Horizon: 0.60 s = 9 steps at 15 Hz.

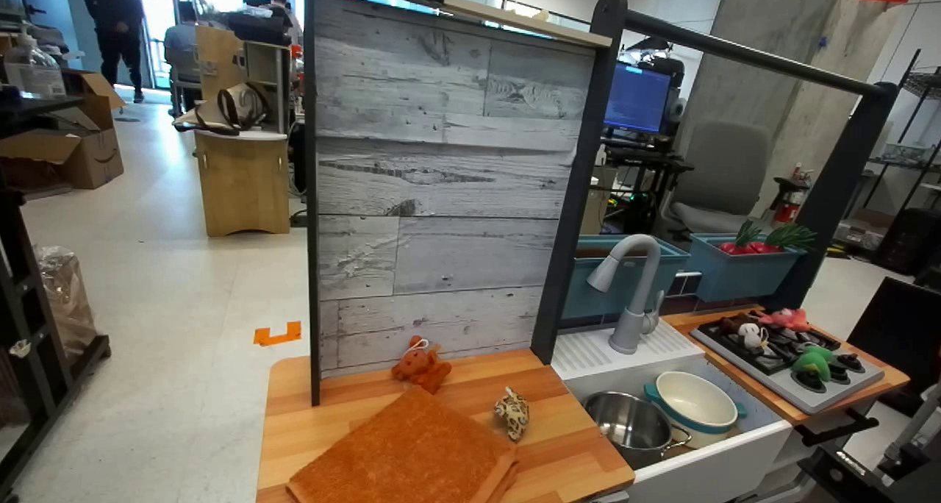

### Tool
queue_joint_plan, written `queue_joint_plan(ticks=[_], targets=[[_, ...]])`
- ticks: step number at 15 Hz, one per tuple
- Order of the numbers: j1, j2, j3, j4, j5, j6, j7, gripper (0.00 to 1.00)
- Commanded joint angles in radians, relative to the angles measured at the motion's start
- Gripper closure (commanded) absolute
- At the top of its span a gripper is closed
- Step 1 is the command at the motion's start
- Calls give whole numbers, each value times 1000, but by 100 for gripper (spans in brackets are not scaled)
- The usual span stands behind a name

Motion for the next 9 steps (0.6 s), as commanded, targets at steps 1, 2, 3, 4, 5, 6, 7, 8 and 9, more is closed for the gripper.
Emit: queue_joint_plan(ticks=[1,2,3,4,5,6,7,8,9], targets=[[28,13,-28,24,-2,-37,-18,0],[33,23,-31,41,-1,-55,-31,0],[36,32,-30,50,0,-59,-34,0],[43,5,-37,10,18,26,-17,0],[51,-8,-46,-15,54,109,-4,0],[59,13,-40,-24,80,176,7,0],[65,25,-36,-45,115,255,21,0],[78,48,-26,-70,150,350,28,0],[92,65,-20,-89,194,432,30,0]])
